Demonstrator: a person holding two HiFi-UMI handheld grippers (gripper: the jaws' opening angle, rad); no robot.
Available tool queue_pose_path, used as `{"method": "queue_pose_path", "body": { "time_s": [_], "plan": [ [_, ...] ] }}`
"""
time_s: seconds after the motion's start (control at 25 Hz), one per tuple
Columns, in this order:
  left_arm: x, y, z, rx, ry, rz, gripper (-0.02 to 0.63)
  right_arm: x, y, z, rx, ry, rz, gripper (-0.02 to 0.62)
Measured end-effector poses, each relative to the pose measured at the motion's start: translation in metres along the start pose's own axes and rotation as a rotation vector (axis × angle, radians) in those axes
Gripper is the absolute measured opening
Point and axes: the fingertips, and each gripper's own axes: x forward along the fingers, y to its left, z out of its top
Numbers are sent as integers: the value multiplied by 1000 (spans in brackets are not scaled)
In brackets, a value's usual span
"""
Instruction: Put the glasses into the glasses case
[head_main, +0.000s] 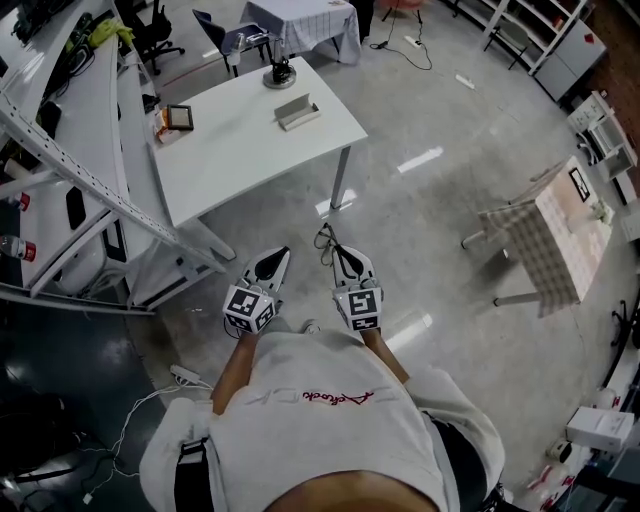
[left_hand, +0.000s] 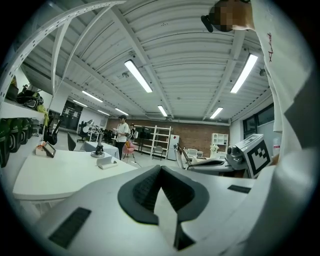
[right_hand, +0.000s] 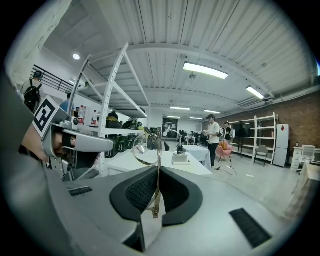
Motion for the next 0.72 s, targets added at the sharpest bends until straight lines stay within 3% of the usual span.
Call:
{"method": "queue_pose_path", "body": {
  "time_s": [0.72],
  "plan": [
    [28,12,-5,-2,2,14,26,22,-26,-10,9,1,7,28]
  ]
}}
